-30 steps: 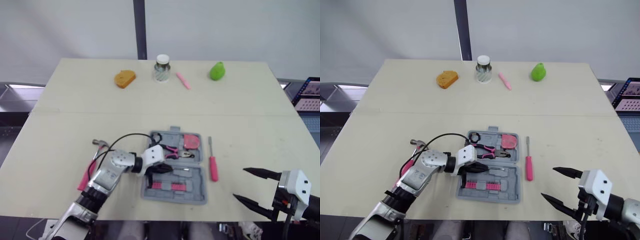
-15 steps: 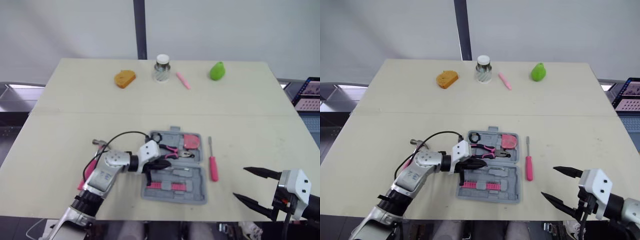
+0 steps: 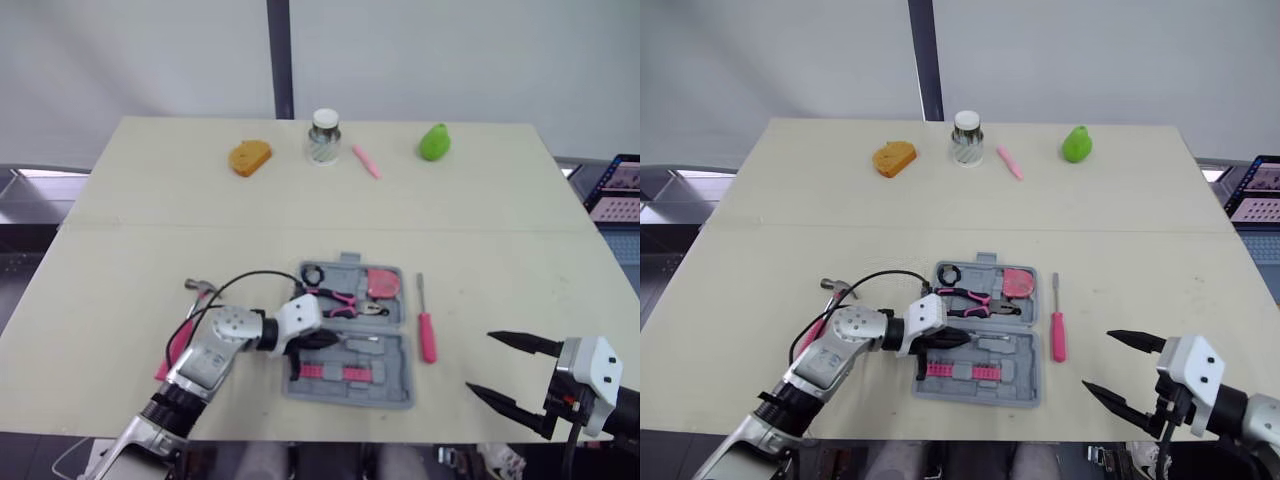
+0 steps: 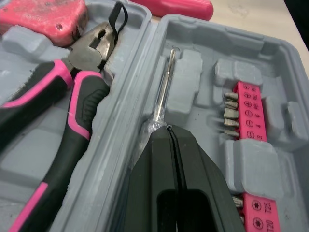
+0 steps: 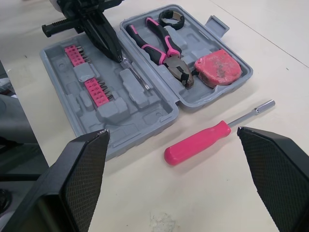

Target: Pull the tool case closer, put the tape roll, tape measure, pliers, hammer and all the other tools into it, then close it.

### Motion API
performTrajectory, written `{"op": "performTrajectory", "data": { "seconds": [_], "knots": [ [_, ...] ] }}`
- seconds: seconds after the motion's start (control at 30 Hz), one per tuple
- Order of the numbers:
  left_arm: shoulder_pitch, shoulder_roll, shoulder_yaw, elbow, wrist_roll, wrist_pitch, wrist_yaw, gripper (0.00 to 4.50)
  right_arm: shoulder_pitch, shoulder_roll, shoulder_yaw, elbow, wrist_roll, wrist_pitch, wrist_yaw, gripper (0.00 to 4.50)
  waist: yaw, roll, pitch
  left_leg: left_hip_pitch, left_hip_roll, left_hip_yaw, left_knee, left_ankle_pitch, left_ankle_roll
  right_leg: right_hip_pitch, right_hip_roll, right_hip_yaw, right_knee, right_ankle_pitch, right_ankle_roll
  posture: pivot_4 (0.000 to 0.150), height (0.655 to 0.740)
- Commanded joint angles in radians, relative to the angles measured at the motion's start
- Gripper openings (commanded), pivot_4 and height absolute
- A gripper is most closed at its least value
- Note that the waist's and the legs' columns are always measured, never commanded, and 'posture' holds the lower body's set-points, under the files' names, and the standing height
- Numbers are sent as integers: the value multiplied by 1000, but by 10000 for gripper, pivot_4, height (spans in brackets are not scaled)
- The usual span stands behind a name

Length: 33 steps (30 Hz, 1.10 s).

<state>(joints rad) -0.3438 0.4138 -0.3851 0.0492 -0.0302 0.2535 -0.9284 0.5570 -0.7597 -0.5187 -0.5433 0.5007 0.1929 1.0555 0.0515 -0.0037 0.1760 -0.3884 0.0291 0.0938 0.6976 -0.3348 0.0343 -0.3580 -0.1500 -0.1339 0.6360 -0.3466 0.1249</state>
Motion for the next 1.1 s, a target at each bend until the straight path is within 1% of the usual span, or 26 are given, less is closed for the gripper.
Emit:
{"op": "performTrajectory", "data": {
  "seconds": [0.03, 0.17, 0.33, 0.43, 0.63, 0.77, 0.93, 1.1],
  "knots": [
    [6, 2, -11, 18, 18, 3, 6, 382, 6, 8, -17, -20, 9, -5, -6, 45000, -1, 0, 0, 0, 0, 0, 0, 0, 0, 0, 0, 0, 0, 0, 0, 1500, 6950],
    [7, -8, 1, 21, 0, -4, 8, 382, 6, 9, -18, -20, 9, -5, -7, 45000, -1, 0, 0, 0, 0, 0, 0, 0, 0, 0, 0, 0, 0, 0, 0, 1500, 6950],
    [13, -34, 56, -40, -90, 19, -10, 382, 5, 9, -16, -20, 9, -4, -8, 45000, -1, 0, 0, 0, 0, 0, 0, 0, 0, 0, 0, 0, 0, 0, 0, 1500, 6950],
    [8, -31, 69, -59, -104, 33, -7, 382, 2, 9, -14, -17, 8, -5, -7, 45000, -3, 0, 0, 0, 0, 0, 0, 0, 0, 0, 0, 0, 0, 0, 0, 1500, 6950],
    [-11, -11, 39, -10, -37, 7, 14, 382, -9, 8, -6, -10, 3, -7, -8, 45000, -1, 0, 0, 0, 0, 0, 0, 0, 0, 0, 0, 0, 0, 0, 0, 1500, 6950],
    [-13, -17, 13, 19, 1, -9, 23, 382, -12, 9, -5, -10, 2, -5, -8, 45000, -1, 0, 0, 0, 0, 0, 0, 0, 0, 0, 0, 0, 0, 0, 0, 1500, 6950],
    [-18, -31, 0, 27, 13, -8, 25, 382, -1, 12, -16, -17, 6, -3, -5, 45000, 1, 0, 0, 0, 0, 0, 0, 0, 0, 0, 0, 0, 0, 0, 0, 1500, 6950],
    [-20, -14, -25, 45, 48, -15, 20, 382, 13, 13, -29, -17, 12, -6, 1, 45000, 2, 0, 0, 0, 0, 0, 0, 0, 0, 0, 0, 0, 0, 0, 0, 1500, 6950]
  ]
}}
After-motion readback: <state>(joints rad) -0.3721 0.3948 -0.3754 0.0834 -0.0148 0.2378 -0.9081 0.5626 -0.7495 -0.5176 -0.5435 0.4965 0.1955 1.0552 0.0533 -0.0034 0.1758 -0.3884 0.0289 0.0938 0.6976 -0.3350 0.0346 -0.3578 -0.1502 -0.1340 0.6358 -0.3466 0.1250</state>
